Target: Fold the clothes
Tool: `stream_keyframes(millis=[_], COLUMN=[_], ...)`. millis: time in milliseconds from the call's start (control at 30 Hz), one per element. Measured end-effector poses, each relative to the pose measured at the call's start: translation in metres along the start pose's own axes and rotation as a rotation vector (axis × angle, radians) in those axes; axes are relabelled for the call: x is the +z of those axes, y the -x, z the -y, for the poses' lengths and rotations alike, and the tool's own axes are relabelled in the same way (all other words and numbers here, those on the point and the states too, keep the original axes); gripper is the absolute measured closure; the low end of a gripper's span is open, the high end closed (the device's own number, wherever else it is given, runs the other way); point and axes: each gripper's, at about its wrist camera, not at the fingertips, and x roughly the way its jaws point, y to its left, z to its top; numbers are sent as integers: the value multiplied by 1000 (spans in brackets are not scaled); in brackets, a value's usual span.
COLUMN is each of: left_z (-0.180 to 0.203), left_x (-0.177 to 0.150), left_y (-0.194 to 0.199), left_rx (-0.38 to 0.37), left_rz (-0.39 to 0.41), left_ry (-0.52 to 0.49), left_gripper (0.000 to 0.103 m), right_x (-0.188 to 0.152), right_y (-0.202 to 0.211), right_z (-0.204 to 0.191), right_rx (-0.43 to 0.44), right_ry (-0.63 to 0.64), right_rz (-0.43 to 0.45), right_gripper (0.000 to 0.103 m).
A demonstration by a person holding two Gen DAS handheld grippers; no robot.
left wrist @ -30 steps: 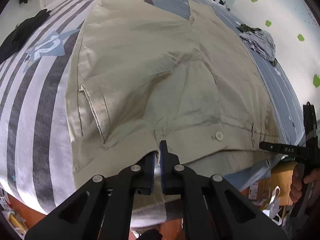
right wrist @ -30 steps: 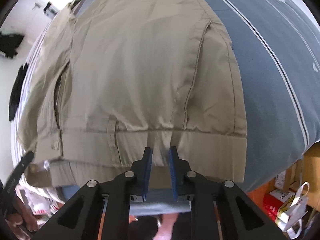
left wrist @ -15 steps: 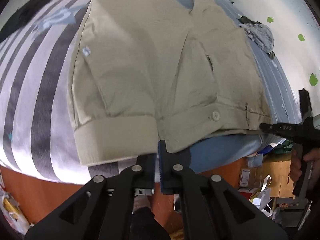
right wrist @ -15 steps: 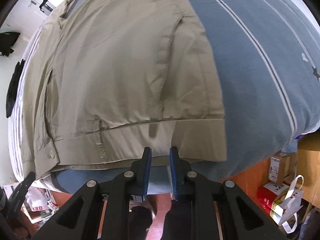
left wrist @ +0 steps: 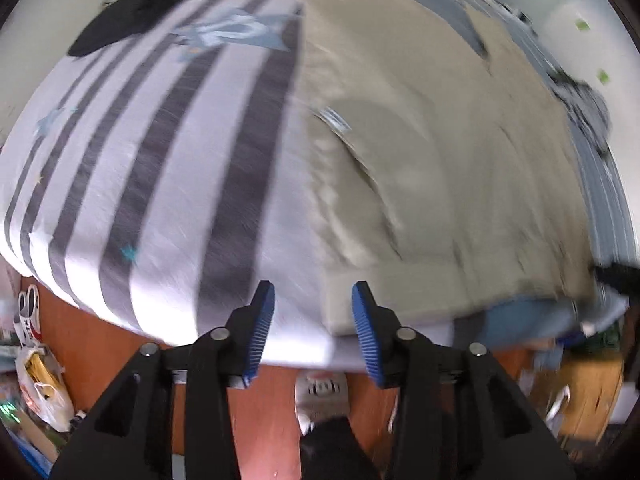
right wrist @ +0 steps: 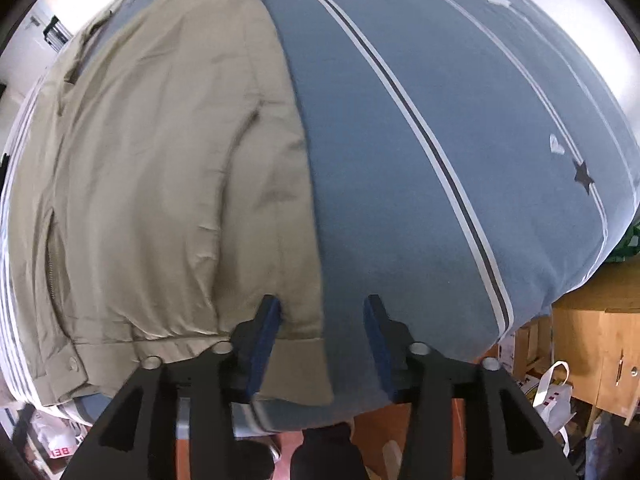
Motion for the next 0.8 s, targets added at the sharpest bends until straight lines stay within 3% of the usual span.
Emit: stream_keyframes(millis=[100, 433, 600, 667, 733, 800], left_z=[1, 23, 37, 40, 47, 52], left_x=[4, -5, -14, -13, -12, -12], left_y=[-17, -33, -37, -44, -47, -46], left_rx=[20, -127, -106, -120, -109, -106], left_rz=[4, -76, -68, -88, -84, -80], left_ry=[4, 36, -39, -46, -77, -105], left_gripper=[53, 53, 54, 68, 91, 96], right_x=[-6, -30, -32, -31, -32, -32], right_y=[-4, -4, -8, -9, -6, -3], right_z=[-1, -17, -15, -15, -18, -20], right_rx=[4, 102, 119, 124, 132, 142], right_ry=[53, 119, 79, 77, 90, 107], right_rz=[-4, -71, -90, -95, -98, -99], right_gripper=[51, 50, 51, 52, 69, 82])
